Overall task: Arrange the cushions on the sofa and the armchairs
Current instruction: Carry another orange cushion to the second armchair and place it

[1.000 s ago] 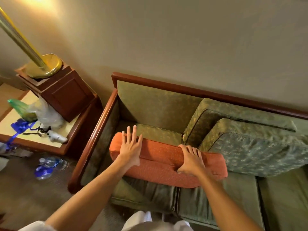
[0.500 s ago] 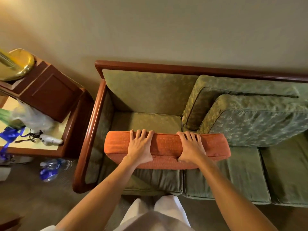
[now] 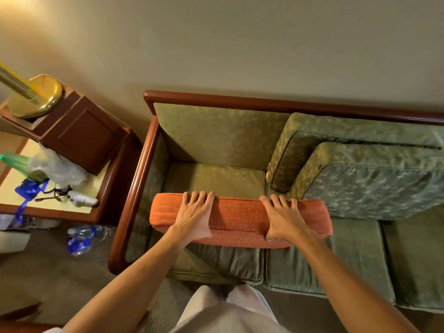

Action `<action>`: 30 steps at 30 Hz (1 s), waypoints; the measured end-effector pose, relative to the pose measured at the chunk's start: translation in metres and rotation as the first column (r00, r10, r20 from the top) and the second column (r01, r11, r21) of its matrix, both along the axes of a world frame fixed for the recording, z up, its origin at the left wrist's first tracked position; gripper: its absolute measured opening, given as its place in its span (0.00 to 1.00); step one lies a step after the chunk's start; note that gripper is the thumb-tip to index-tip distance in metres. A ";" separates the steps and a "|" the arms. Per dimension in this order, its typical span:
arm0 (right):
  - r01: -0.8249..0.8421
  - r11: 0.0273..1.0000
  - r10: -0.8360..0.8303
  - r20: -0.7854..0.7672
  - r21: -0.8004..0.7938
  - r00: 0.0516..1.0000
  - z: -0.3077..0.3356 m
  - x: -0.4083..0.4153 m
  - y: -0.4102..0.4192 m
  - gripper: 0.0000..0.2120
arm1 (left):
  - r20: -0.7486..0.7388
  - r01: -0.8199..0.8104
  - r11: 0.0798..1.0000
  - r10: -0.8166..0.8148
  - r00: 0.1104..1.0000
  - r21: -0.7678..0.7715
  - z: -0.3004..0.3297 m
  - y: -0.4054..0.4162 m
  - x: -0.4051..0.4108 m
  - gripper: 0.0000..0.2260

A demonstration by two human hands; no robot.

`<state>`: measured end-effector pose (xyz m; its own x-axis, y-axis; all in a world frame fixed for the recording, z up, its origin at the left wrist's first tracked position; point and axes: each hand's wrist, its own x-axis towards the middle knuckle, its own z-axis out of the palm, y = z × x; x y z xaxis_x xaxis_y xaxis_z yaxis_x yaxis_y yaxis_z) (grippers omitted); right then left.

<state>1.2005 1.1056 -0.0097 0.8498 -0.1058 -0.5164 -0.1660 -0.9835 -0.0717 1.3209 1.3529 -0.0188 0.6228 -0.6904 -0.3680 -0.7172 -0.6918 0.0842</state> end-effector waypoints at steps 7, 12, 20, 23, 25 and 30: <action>-0.008 0.996 0.001 0.073 0.090 0.997 0.000 -0.008 0.002 0.48 | 0.019 -0.014 1.000 0.014 1.000 -0.003 0.005 0.002 -0.017 0.47; -0.071 0.994 0.063 0.109 0.077 0.992 0.013 -0.013 0.010 0.49 | 0.011 -0.077 0.996 0.077 0.997 -0.037 0.025 0.022 -0.029 0.42; -0.364 0.923 0.343 0.161 0.127 0.926 0.090 0.021 0.034 0.49 | 0.031 -0.332 0.930 0.340 0.940 -0.158 0.105 0.075 -0.075 0.35; -0.507 0.853 0.483 0.176 0.127 0.858 0.117 0.032 0.051 0.45 | 0.052 -0.422 0.889 0.436 0.898 -0.178 0.136 0.095 -0.102 0.38; -0.597 0.792 0.568 0.207 0.126 0.797 0.130 0.034 0.064 0.42 | 0.054 -0.494 0.847 0.512 0.857 -0.199 0.152 0.108 -0.125 0.41; -0.757 0.639 0.716 0.256 0.136 0.650 0.159 0.033 0.111 0.41 | 0.037 -0.676 0.715 0.691 0.722 -0.176 0.182 0.146 -0.181 0.43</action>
